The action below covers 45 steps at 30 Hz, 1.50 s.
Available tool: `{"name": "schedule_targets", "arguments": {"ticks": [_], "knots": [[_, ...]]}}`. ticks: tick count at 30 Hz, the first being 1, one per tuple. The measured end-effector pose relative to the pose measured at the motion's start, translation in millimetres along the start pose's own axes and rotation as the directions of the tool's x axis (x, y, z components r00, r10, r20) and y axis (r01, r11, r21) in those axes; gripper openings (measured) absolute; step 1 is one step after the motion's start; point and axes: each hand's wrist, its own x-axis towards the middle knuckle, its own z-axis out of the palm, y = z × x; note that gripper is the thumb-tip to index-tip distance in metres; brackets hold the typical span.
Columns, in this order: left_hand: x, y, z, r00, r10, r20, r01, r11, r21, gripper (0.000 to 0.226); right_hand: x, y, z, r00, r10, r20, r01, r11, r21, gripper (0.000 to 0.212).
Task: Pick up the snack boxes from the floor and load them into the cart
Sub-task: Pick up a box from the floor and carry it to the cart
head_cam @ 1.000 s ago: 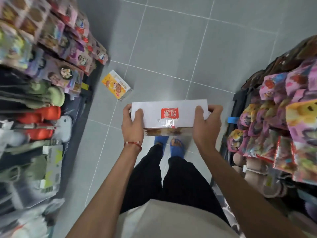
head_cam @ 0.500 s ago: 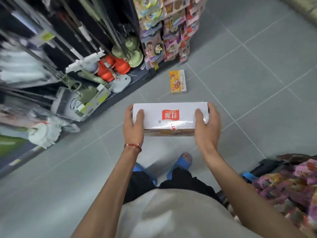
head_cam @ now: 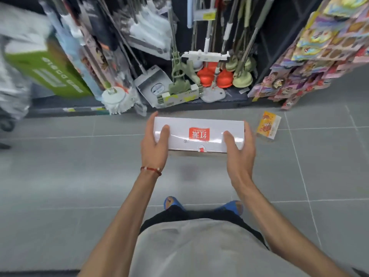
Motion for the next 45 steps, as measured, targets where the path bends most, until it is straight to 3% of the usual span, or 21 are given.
{"name": "schedule_targets", "arguments": {"ticks": [4, 8, 13, 27, 31, 37, 45], "knots": [[13, -20, -86, 0.993, -0.023, -0.111, 0.022, 1.000, -0.014, 0.045, -26, -9, 82, 0.995, -0.042, 0.096, 0.036, 0.997, 0.065, 0.033], [17, -36, -158, 0.972, -0.049, -0.228, 0.053, 0.999, 0.012, 0.055, -47, -19, 154, 0.970, -0.068, 0.232, 0.063, 0.998, 0.031, 0.057], [21, -53, -233, 0.911, -0.140, -0.387, 0.147, 0.989, -0.012, 0.058, -67, -29, 242, 0.921, -0.074, 0.382, 0.086, 0.996, -0.014, 0.061], [99, -100, -443, 0.579, -0.339, -0.741, 0.301, 0.934, -0.193, 0.056, -116, -74, 540, 0.640, -0.039, 0.767, 0.144, 0.987, -0.070, 0.057], [119, -109, -502, 0.472, -0.377, -0.797, 0.293, 0.920, -0.261, 0.055, -140, -92, 622, 0.526, -0.037, 0.850, 0.184, 0.980, -0.070, 0.057], [141, -146, -604, 0.323, -0.425, -0.845, 0.284, 0.896, -0.342, 0.055, -198, -103, 744, 0.416, -0.025, 0.909, 0.240, 0.967, -0.083, 0.055], [171, -197, -772, 0.265, -0.481, -0.836, 0.274, 0.869, -0.413, 0.054, -305, -109, 901, 0.355, -0.017, 0.935, 0.300, 0.949, -0.096, 0.055]]}}
